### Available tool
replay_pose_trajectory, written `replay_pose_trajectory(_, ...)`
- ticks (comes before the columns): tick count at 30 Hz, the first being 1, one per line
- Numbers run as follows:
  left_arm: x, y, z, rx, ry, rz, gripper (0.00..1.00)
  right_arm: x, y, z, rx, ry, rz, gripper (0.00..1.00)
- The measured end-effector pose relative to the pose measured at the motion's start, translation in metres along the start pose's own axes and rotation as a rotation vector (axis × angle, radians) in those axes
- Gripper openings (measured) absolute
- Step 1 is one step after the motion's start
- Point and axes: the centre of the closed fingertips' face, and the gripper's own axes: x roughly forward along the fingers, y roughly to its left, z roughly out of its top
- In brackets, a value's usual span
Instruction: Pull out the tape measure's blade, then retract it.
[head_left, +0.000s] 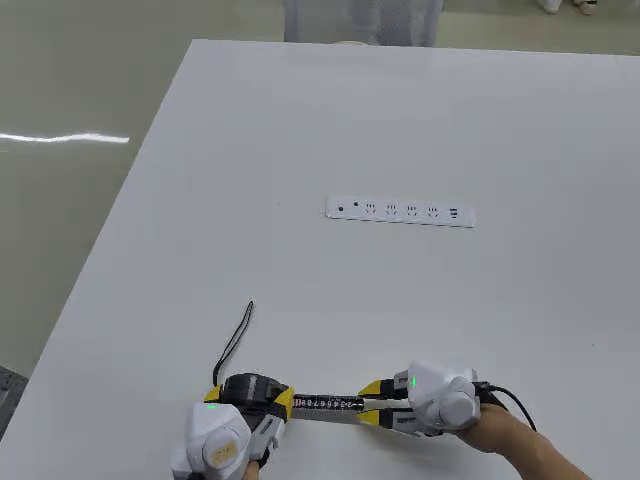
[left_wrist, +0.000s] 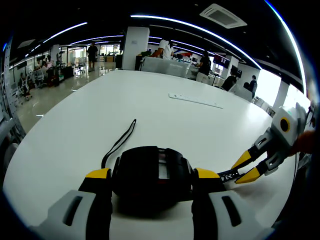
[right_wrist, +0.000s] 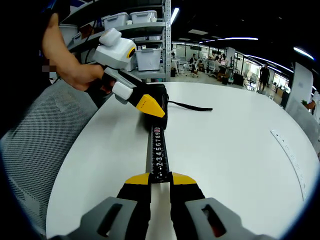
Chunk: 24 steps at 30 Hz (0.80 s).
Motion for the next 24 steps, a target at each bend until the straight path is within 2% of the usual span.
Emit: replay_pose_trajectory(24, 0.000, 0.000, 0.000, -0.005, 0.003, -0.006, 0.61, 0.019, 0.001, 0.012, -0.004, -0.019, 0.005, 0.12)
